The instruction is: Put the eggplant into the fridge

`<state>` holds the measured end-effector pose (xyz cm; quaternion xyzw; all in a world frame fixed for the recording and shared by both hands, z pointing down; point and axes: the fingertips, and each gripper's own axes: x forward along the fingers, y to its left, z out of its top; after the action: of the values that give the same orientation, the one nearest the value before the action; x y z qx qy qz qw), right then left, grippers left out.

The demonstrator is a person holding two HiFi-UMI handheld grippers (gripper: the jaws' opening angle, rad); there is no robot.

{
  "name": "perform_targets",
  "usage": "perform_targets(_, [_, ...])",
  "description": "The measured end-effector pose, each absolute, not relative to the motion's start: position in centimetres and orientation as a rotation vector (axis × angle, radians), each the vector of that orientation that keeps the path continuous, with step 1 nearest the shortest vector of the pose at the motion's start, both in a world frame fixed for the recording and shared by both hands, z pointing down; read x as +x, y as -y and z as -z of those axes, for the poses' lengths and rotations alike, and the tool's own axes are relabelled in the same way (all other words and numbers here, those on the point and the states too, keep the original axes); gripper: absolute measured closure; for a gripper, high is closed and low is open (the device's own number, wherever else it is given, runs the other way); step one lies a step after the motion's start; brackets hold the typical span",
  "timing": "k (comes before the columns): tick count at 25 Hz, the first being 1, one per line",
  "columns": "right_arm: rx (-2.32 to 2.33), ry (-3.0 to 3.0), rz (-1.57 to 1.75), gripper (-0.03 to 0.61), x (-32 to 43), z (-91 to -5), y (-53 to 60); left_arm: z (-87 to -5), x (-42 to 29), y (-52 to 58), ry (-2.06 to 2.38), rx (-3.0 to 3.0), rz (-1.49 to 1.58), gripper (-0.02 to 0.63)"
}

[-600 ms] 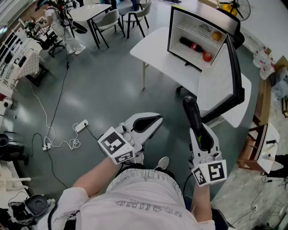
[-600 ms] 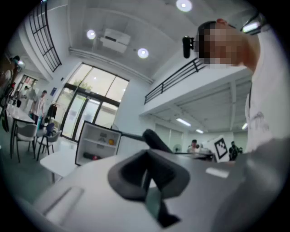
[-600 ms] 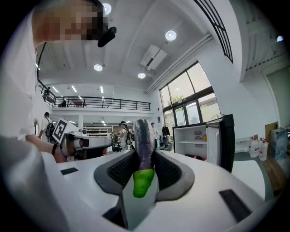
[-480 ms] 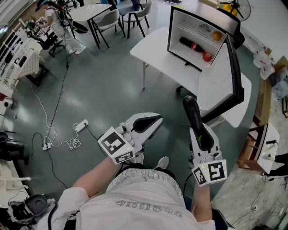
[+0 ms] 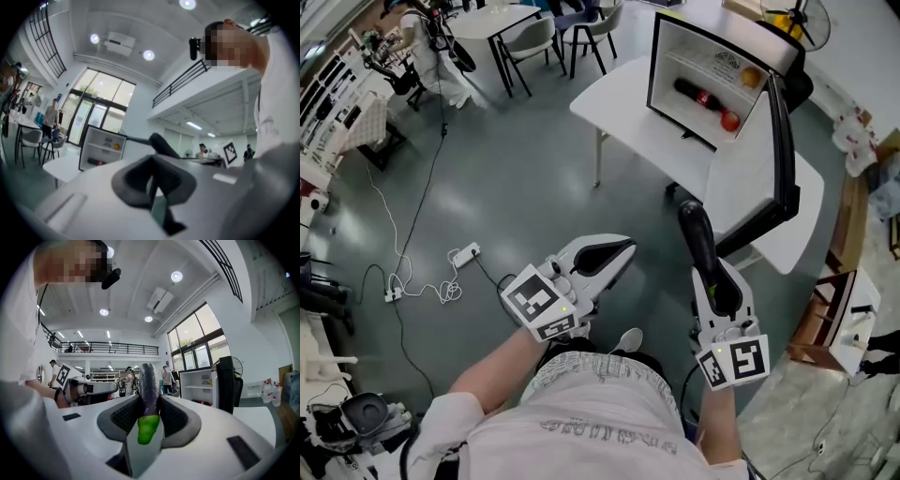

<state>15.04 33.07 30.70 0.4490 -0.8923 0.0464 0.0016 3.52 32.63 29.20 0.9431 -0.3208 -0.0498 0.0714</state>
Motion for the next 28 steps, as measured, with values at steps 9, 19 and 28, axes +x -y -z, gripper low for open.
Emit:
perform_targets(9, [1.376,2.819,-0.143,0.449,17.1,-31.3,-32.3,-29.6,5.2,-31.7,1.010,2.830,0.144,0.606])
perform_targets(19, [1.359,2.833,-0.144,0.449,17.5,-31.6,-29.2,-30.2,5.9,-28.9,1.030,2.820,0.154,0.606])
perform_targets(28, [1.341,2.828,-0.160,0.449,15.5,-32.7,-25.4,-31.1,3.9,-24.9,1.034,2.814,0.158,0.606])
